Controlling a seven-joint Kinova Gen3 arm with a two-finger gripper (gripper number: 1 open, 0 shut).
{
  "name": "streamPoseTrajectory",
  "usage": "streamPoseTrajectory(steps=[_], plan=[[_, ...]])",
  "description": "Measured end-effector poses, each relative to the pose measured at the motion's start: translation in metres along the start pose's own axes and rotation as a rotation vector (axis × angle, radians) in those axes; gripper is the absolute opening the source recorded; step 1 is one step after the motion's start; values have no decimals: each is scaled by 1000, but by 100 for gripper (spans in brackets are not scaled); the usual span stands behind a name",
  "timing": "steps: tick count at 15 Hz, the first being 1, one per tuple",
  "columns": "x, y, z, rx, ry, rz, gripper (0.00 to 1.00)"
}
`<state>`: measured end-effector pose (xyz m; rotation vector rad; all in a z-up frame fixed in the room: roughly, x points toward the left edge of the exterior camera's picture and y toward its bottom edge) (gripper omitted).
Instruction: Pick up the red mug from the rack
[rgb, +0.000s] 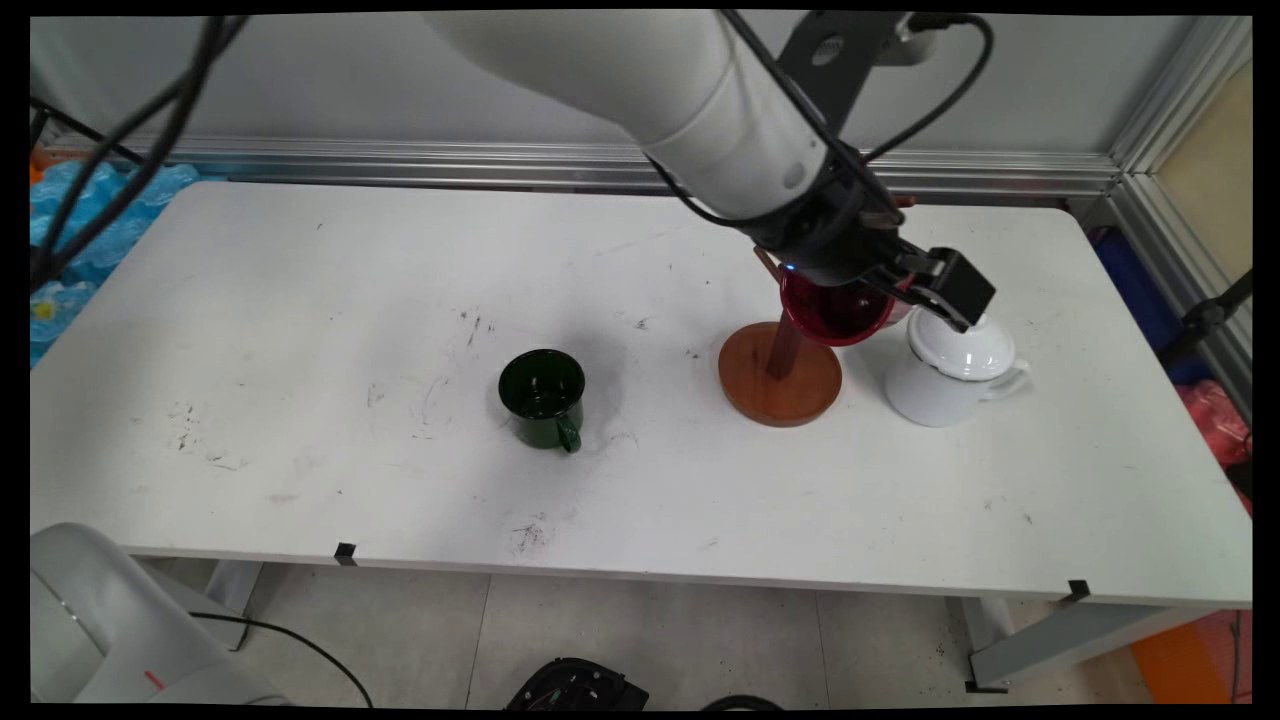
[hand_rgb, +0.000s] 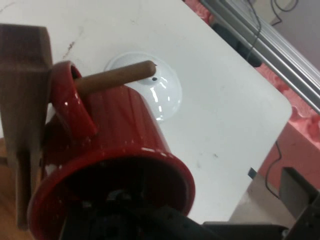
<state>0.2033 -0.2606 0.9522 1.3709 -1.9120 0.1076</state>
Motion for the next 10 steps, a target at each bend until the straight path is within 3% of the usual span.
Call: streamPoseTrajectory(steps=[5, 6, 10], plan=[[6, 3, 16, 51, 4, -11, 100], [6, 3, 18, 62, 5, -10, 0], [7, 3, 22, 93, 5, -2, 0]])
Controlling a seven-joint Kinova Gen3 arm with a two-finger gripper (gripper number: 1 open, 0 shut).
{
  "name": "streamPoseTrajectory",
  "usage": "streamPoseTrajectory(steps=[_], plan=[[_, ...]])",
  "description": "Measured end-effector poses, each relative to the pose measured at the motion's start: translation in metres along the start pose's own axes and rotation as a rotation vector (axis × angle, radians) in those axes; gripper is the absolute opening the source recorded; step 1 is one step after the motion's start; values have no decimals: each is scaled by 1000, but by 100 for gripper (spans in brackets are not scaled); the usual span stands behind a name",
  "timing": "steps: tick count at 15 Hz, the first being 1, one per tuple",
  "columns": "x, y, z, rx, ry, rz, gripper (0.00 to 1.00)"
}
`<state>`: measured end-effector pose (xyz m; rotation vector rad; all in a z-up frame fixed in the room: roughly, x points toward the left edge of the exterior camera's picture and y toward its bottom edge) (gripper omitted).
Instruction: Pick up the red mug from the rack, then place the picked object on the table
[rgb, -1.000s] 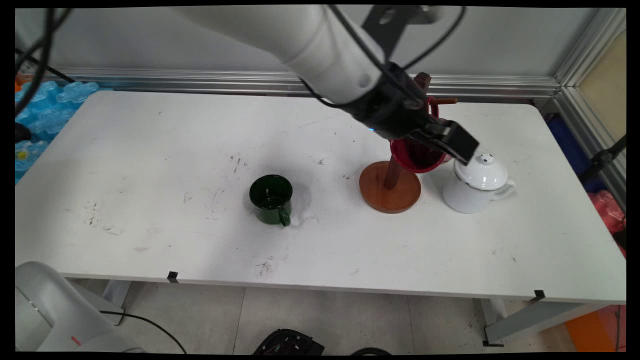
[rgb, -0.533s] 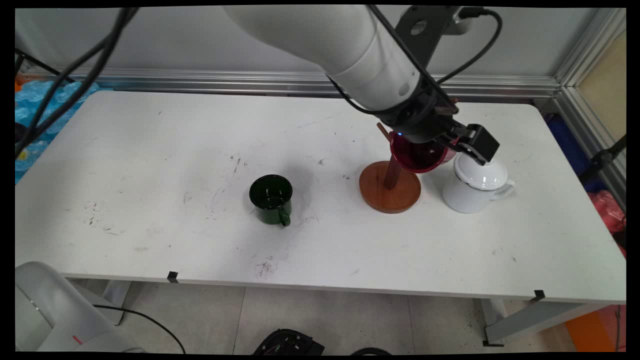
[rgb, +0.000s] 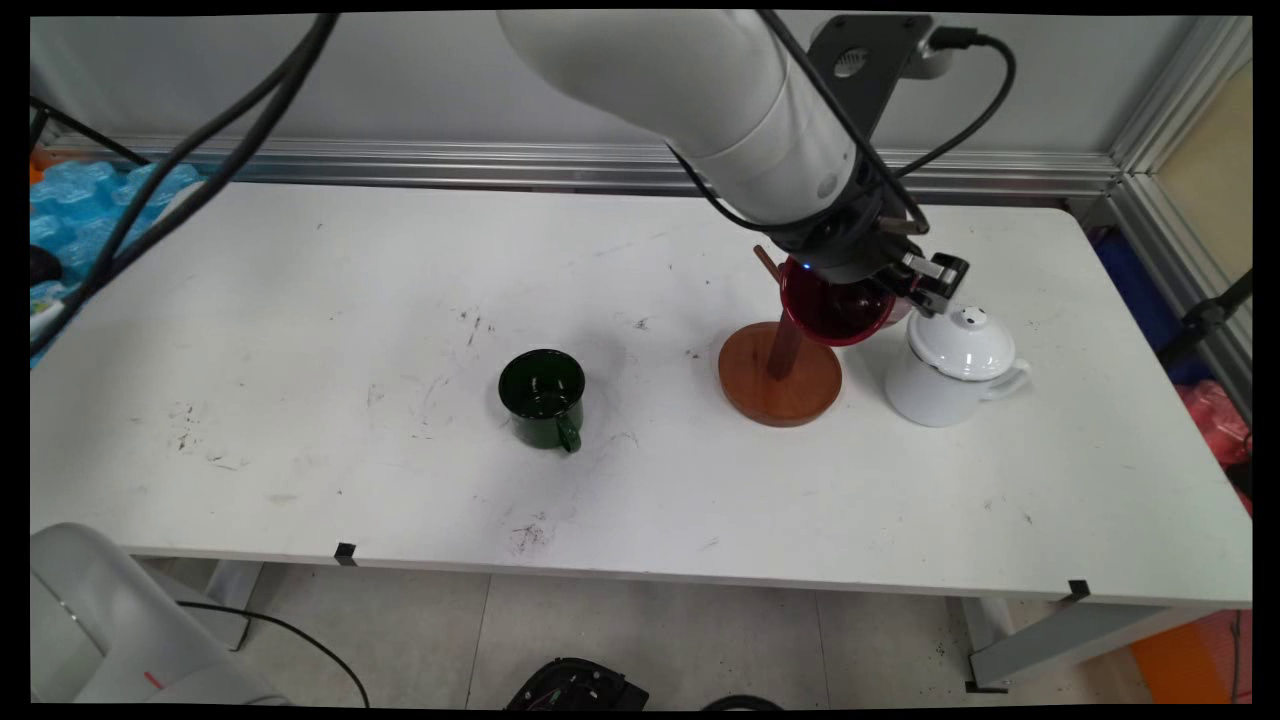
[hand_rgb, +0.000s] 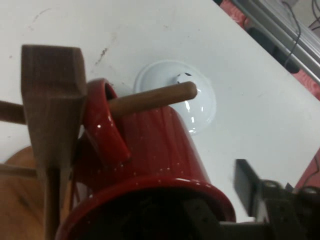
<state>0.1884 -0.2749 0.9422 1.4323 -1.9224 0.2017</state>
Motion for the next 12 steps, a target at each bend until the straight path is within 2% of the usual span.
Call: streamPoseTrajectory(steps=[7, 12], plan=[[-2, -1, 1, 33, 0, 7, 0], [-2, 0, -4, 40, 10, 15, 0]])
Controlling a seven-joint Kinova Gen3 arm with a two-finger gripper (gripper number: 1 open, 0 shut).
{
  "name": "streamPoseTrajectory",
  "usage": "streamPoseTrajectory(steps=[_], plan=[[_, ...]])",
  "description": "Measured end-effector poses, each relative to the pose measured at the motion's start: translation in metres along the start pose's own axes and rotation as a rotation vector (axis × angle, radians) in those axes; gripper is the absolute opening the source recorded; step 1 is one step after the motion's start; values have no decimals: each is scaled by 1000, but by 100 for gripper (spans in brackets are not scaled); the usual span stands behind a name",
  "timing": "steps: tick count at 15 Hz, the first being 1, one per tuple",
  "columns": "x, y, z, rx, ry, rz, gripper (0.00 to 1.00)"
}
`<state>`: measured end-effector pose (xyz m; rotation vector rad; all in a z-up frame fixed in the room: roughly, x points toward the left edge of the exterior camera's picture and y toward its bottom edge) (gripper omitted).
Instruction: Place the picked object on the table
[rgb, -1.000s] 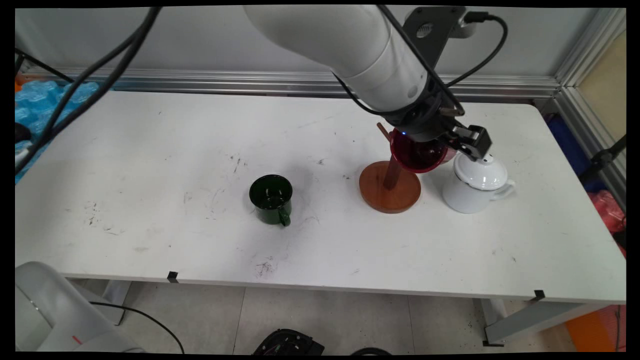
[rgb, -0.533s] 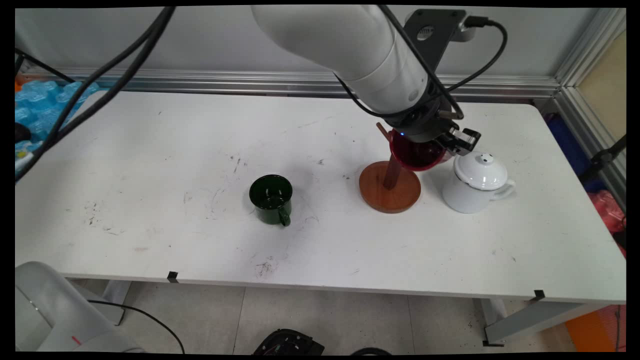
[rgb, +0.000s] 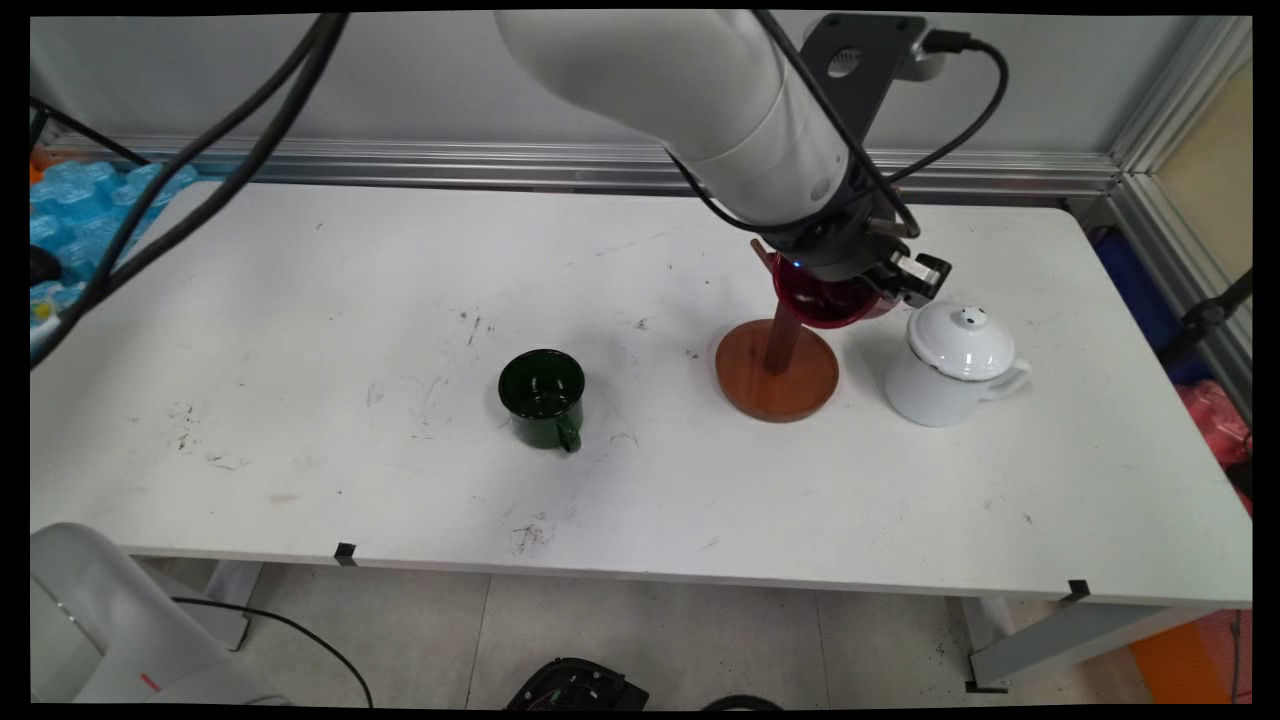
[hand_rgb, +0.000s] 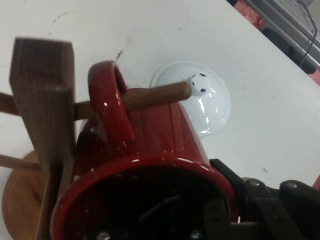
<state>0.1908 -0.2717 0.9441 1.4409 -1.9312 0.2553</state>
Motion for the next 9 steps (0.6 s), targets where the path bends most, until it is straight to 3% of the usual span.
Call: streamPoseTrajectory(steps=[9], plan=[[5, 9, -16, -36, 25, 18, 0]])
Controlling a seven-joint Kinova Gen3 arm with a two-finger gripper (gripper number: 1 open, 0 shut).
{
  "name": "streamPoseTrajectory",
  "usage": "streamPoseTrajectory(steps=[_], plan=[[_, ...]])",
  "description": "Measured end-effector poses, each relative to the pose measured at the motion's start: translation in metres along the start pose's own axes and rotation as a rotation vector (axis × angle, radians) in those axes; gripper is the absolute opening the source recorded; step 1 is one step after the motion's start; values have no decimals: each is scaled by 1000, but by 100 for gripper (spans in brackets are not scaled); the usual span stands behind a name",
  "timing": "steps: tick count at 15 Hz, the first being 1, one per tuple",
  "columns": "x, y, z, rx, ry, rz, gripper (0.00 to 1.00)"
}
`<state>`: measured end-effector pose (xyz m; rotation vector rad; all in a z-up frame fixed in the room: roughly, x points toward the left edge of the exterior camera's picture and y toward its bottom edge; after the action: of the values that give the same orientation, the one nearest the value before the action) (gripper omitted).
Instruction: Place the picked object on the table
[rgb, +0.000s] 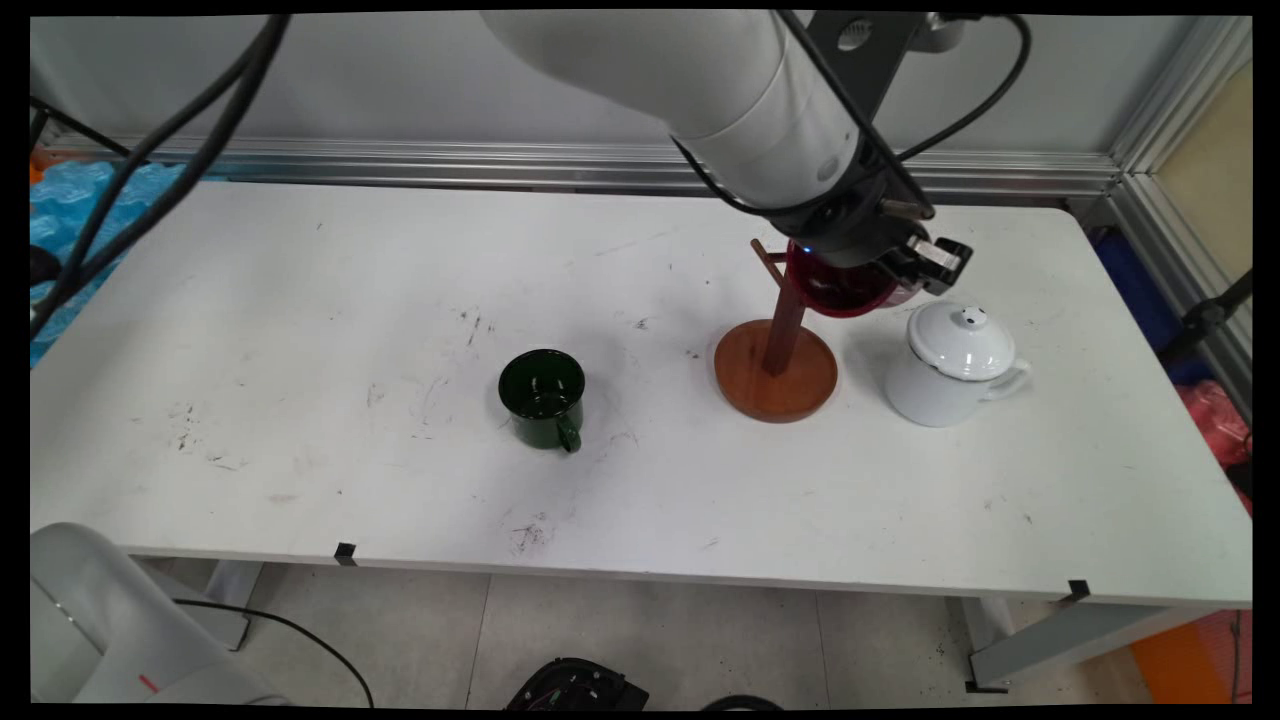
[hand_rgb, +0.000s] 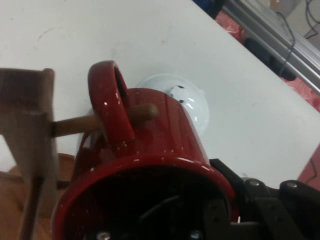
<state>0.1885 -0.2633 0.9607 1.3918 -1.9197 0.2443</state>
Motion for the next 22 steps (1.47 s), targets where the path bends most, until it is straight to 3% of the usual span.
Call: streamPoseTrajectory(steps=[13, 17, 22], plan=[[-3, 21, -31, -102, -6, 48, 0], [-9, 9, -48, -117, -53, 95, 0], [-11, -29, -84, -129, -122, 195, 0]])
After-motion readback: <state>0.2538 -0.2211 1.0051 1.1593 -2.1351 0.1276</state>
